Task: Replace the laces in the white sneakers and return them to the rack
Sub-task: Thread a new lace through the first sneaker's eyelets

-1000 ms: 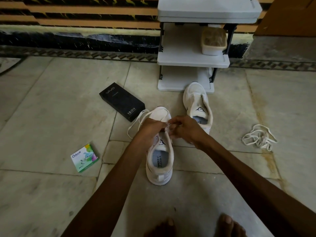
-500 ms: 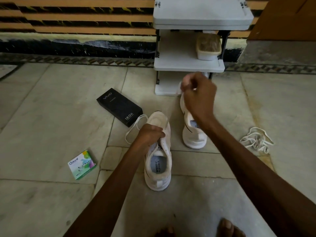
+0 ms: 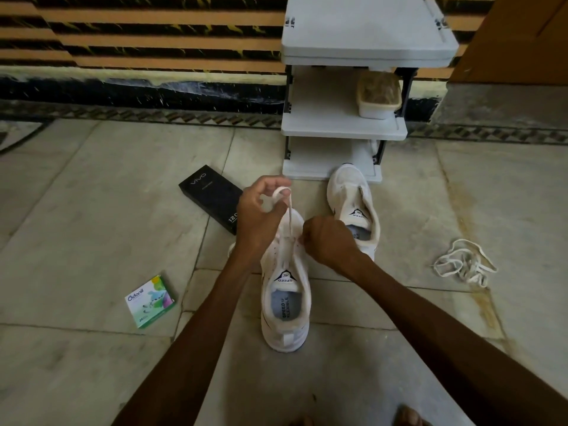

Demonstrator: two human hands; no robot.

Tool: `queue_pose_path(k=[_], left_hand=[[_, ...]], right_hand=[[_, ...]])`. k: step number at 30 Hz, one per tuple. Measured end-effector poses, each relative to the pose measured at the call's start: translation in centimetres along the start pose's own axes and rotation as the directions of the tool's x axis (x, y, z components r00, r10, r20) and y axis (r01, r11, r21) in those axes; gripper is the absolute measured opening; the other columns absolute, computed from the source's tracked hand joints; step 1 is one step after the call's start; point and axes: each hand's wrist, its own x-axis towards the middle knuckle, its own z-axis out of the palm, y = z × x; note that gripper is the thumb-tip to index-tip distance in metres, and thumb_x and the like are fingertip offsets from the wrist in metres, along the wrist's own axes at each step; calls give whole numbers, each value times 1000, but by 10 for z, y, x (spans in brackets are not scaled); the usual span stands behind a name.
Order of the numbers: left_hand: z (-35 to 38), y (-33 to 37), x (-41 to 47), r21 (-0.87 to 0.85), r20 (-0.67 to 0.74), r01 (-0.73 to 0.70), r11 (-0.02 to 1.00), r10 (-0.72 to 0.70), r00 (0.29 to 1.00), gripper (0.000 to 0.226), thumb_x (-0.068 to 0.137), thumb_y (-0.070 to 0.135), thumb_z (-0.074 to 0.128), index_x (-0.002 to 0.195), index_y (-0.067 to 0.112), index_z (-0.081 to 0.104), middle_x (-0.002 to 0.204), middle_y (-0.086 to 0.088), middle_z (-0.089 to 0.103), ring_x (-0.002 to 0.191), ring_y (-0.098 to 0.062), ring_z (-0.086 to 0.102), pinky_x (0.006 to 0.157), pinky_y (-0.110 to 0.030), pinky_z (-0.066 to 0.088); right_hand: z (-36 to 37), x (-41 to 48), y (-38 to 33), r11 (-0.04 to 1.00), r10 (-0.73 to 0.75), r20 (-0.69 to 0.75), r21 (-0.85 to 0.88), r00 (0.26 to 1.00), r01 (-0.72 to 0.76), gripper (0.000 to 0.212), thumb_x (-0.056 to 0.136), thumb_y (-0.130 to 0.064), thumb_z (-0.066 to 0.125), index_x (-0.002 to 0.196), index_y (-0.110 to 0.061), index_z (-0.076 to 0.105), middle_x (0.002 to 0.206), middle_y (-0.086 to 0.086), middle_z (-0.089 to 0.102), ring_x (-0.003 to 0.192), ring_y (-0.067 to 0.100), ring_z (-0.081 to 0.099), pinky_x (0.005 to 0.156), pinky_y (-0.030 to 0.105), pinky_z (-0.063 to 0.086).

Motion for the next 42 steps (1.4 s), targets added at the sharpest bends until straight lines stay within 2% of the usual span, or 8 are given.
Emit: queue_pose_path(k=[11, 15, 19, 22, 25, 31, 36, 42], left_hand=[[14, -66, -14, 50, 218, 201, 978, -207, 954, 109, 66, 0, 83, 148, 36, 21, 139, 0, 46, 127, -13, 48, 105, -40, 45], [17, -68, -17, 100, 183, 237, 966, -252, 950, 112, 67, 4, 83, 147, 46, 16, 132, 3, 45, 122, -13, 46, 100, -37, 45], [16, -67, -23, 161, 167, 150, 975, -176, 970, 95, 71, 6, 81, 145, 36, 29, 131, 5, 42, 121, -10, 42, 97, -28, 41], [17, -72, -24, 222, 157, 89, 971, -126, 980, 67, 71, 4, 79, 127, 28, 51, 122, 10, 39, 119, -16, 48, 92, -21, 43], [18, -75, -23, 251, 145, 51, 967, -90, 985, 45, 69, 6, 78, 106, 24, 61, 119, 6, 46, 113, -19, 54, 87, -13, 44], [17, -74, -26, 280, 123, 2, 960, -38, 992, 39, 68, 9, 79, 106, 9, 66, 115, 2, 52, 109, -20, 55, 99, -39, 48], [21, -71, -28, 383, 124, 43, 923, -98, 987, 42, 73, 13, 78, 111, 21, 60, 125, 1, 50, 114, -19, 52, 96, -37, 48], [23, -70, -29, 428, 106, 59, 902, -115, 988, 43, 77, 21, 77, 115, 26, 56, 128, 5, 48, 115, -16, 51, 92, -27, 43]], right_hand=[[-15, -1, 2, 905, 25, -84, 425, 996, 14, 20, 85, -10, 57, 71, -11, 71, 75, 6, 71, 66, 16, 62, 65, 27, 49], [-84, -13, -24, 199, 67, -55, 979, 996, 41, 25, 86, 6, 48, 69, -7, 60, 68, 2, 58, 65, 8, 56, 76, 23, 55], [-130, -21, -35, -447, -39, -27, 894, 999, 7, 25, 94, -2, 44, 76, -12, 57, 65, 1, 48, 58, 10, 41, 65, 26, 50], [-91, -15, -27, 181, 143, 46, 981, 989, -72, 23, 89, -2, 48, 76, -15, 61, 81, 2, 67, 60, 15, 53, 57, 29, 43], [-28, -11, -13, 960, 96, 54, 260, 994, -107, 22, 97, -20, 49, 95, -8, 68, 104, 11, 70, 94, 26, 66, 75, 31, 48], [4, -23, -9, 982, 188, 62, 11, 980, -189, 37, 98, -41, 46, 101, -10, 66, 100, 11, 68, 90, 28, 67, 68, 31, 49], [-49, -15, -15, 699, 167, 130, 684, 977, -211, 26, 94, -24, 59, 75, -12, 72, 79, 0, 69, 69, 7, 59, 63, 21, 46], [-72, -19, -14, 568, 129, 88, 810, 988, -146, 36, 97, -27, 55, 68, -12, 68, 74, -9, 68, 62, -10, 54, 63, 15, 40]])
